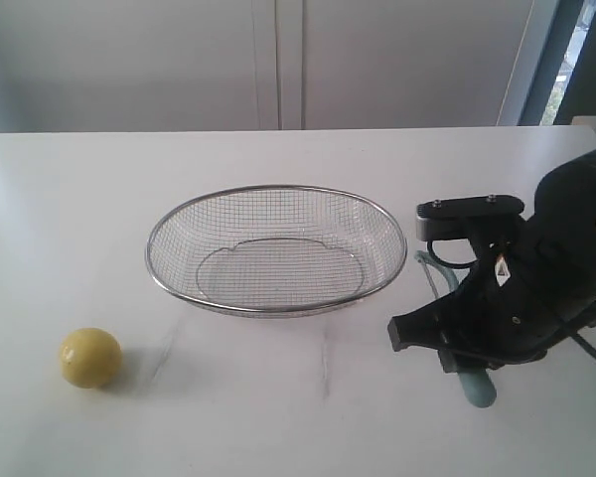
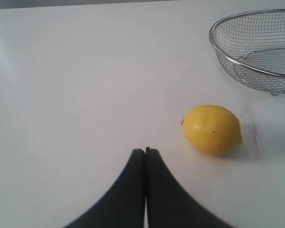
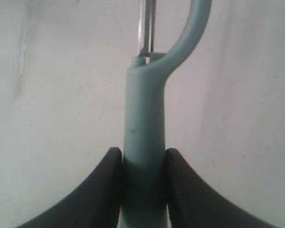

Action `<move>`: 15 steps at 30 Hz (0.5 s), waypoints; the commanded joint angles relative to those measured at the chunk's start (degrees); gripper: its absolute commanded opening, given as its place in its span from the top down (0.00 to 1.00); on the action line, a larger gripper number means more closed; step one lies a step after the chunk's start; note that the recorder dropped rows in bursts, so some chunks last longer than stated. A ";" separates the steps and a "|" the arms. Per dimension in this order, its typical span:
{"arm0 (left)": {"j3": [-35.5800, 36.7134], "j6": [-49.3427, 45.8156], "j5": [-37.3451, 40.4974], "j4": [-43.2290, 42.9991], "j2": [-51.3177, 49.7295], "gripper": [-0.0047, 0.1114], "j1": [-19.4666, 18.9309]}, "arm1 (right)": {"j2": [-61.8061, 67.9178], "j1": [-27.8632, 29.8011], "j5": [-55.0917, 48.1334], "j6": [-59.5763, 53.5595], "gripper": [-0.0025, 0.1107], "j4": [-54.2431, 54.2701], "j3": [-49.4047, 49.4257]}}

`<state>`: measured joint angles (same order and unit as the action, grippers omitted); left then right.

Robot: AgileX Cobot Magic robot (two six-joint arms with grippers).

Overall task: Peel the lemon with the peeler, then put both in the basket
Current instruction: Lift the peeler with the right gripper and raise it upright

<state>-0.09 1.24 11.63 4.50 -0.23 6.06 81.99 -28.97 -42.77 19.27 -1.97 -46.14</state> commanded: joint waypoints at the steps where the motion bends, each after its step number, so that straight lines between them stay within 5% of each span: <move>1: 0.09 -0.04 -0.04 0.12 0.23 0.96 0.39 | -4.40 0.42 -1.80 -1.56 0.98 -0.74 0.23; 15: 0.09 -0.04 -0.04 0.12 0.23 0.96 0.39 | -15.41 0.42 -4.80 -9.88 0.98 -0.74 0.23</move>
<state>-0.09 1.24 11.63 4.50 -0.23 6.06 68.30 -28.97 -46.91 11.07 -2.21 -46.14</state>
